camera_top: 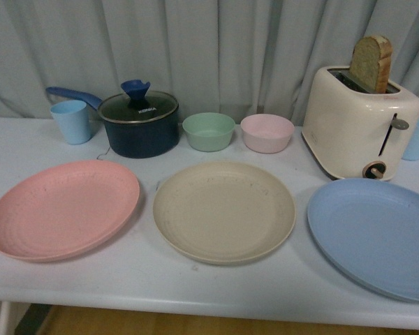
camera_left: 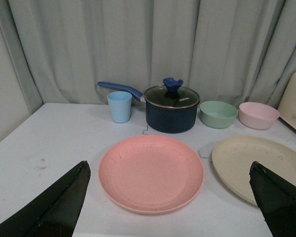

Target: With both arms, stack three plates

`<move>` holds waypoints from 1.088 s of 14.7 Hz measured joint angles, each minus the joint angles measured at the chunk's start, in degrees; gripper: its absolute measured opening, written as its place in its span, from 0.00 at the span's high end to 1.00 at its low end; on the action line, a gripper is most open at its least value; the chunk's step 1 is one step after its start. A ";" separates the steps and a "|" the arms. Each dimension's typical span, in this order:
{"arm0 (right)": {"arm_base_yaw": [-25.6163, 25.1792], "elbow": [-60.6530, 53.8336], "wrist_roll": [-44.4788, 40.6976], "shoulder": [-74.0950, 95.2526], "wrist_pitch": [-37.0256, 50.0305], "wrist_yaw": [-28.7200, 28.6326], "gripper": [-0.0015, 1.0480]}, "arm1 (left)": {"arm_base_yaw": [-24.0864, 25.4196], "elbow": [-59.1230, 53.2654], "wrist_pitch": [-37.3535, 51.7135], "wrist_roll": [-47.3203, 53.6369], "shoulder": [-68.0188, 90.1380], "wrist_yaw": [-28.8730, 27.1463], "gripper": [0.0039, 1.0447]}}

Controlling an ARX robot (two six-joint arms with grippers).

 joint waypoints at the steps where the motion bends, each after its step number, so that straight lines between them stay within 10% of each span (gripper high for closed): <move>1: 0.00 0.00 0.00 0.00 0.00 0.00 0.06 | 0.00 0.00 0.00 0.00 0.00 0.00 0.06; 16: 0.00 0.00 0.00 0.00 0.00 0.00 0.06 | 0.00 0.00 -0.02 0.00 0.00 0.00 0.06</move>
